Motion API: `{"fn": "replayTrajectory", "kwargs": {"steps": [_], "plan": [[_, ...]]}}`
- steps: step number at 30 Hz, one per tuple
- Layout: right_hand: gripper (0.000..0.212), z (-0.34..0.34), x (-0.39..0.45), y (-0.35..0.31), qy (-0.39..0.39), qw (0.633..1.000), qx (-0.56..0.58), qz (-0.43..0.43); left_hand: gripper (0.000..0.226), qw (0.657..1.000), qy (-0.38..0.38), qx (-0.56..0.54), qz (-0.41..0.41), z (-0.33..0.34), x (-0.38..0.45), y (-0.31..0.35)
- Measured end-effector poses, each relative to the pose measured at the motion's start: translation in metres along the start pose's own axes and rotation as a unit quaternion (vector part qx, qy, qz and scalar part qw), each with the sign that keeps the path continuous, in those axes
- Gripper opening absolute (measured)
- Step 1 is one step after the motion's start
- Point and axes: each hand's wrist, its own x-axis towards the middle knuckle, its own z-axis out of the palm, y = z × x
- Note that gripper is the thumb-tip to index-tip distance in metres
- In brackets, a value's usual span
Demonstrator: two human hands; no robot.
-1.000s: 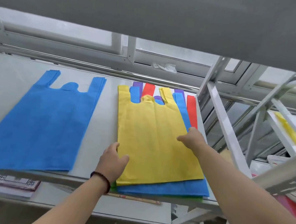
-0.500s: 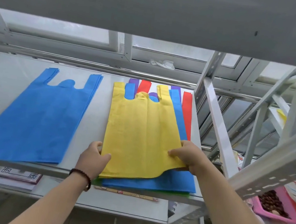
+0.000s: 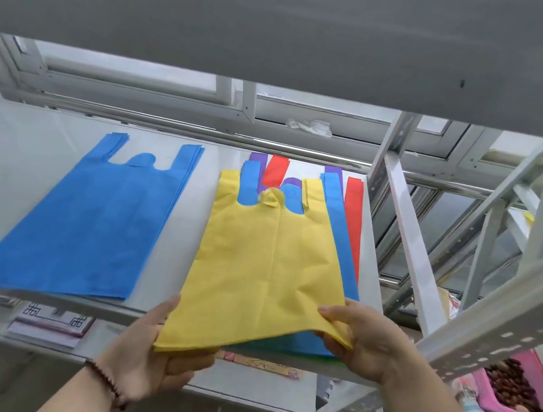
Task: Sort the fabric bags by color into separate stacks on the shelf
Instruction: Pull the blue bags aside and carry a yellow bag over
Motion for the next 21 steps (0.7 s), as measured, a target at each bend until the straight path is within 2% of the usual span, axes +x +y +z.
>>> {"fn": "replayTrajectory", "kwargs": {"steps": [3,5,8,10,12,15,16,18,19,21], "plan": [[0.025,-0.007,-0.001,0.008,-0.006,0.997,-0.077,0.006,0.017,0.999,0.029,-0.024,0.022,-0.002,0.007,-0.002],[0.023,-0.009,0.007,-0.001,0.011,0.993,-0.115,-0.014,0.007,0.997,0.046,0.031,0.047,0.002,0.017,-0.003],[0.010,-0.008,0.042,-0.031,0.050,0.985,-0.158,-0.046,0.014,0.992,0.049,0.089,0.069,-0.001,0.025,-0.006],[0.028,-0.006,0.070,-0.052,0.069,0.984,-0.161,-0.028,0.028,0.990,0.048,0.112,0.075,-0.010,0.026,-0.010],[0.050,-0.003,0.094,-0.065,0.066,0.984,-0.164,0.009,0.051,0.991,0.034,0.113,0.068,-0.022,0.023,-0.014],[0.063,0.005,0.120,-0.079,0.062,0.980,-0.190,0.021,0.088,0.992,-0.003,0.114,0.048,-0.041,0.021,-0.020],[0.068,0.007,0.127,-0.082,0.067,0.977,-0.204,0.019,0.088,0.992,-0.013,0.121,0.043,-0.045,0.021,-0.021],[0.079,0.012,0.140,-0.086,0.087,0.968,-0.234,0.020,0.062,0.992,-0.020,0.114,0.039,-0.046,0.018,-0.019],[0.079,0.015,0.145,-0.086,0.097,0.962,-0.254,0.021,0.051,0.993,-0.018,0.108,0.039,-0.044,0.016,-0.016],[0.066,0.025,0.144,-0.083,0.102,0.956,-0.273,0.021,0.046,0.993,-0.006,0.112,0.039,-0.042,0.017,-0.012]]}}
